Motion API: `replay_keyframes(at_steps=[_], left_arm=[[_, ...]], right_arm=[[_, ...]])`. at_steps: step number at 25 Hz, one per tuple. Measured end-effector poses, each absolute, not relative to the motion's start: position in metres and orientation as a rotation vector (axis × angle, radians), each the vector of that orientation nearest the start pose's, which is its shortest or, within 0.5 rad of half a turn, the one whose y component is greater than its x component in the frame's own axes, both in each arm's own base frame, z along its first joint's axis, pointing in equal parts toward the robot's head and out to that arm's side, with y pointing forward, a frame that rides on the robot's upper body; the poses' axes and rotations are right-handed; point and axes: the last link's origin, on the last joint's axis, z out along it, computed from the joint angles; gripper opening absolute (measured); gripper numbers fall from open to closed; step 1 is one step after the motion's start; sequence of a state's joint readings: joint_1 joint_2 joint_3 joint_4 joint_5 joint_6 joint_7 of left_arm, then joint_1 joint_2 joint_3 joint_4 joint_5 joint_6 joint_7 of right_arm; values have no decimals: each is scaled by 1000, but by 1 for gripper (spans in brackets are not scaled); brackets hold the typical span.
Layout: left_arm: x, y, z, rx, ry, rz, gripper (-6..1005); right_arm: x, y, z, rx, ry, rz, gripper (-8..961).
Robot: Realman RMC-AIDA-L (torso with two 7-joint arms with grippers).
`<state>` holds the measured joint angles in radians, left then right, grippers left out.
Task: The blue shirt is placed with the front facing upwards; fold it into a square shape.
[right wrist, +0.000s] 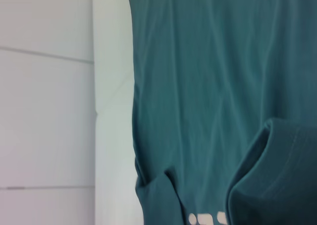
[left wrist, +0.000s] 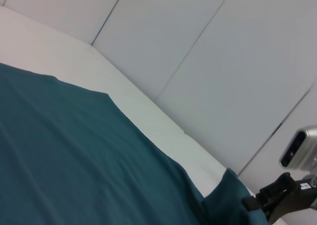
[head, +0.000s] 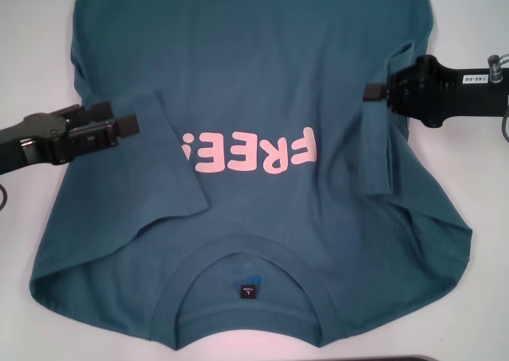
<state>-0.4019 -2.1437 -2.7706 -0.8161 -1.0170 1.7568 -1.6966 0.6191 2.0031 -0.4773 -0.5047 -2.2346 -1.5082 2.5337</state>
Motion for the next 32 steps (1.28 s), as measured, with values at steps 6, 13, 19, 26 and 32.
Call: replay_keyframes(at_steps=[6, 13, 19, 26, 32], left_arm=[[-298, 282, 33, -2464, -1162, -904, 860], [-298, 283, 34, -2463, -1161, -903, 860], [-298, 283, 34, -2463, -1162, -904, 860], [-299, 282, 34, -2459, -1166, -902, 860], [-300, 282, 34, -2455, -1169, -899, 859]], right_arm=[[288, 342, 12, -1997, 2264, 794, 85], [283, 345, 11, -2030, 2247, 791, 316], [283, 350, 15, -2008, 2271, 746, 560], [275, 359, 31, -2036, 2276, 659, 598], [263, 373, 39, -2063, 2251, 468, 614]])
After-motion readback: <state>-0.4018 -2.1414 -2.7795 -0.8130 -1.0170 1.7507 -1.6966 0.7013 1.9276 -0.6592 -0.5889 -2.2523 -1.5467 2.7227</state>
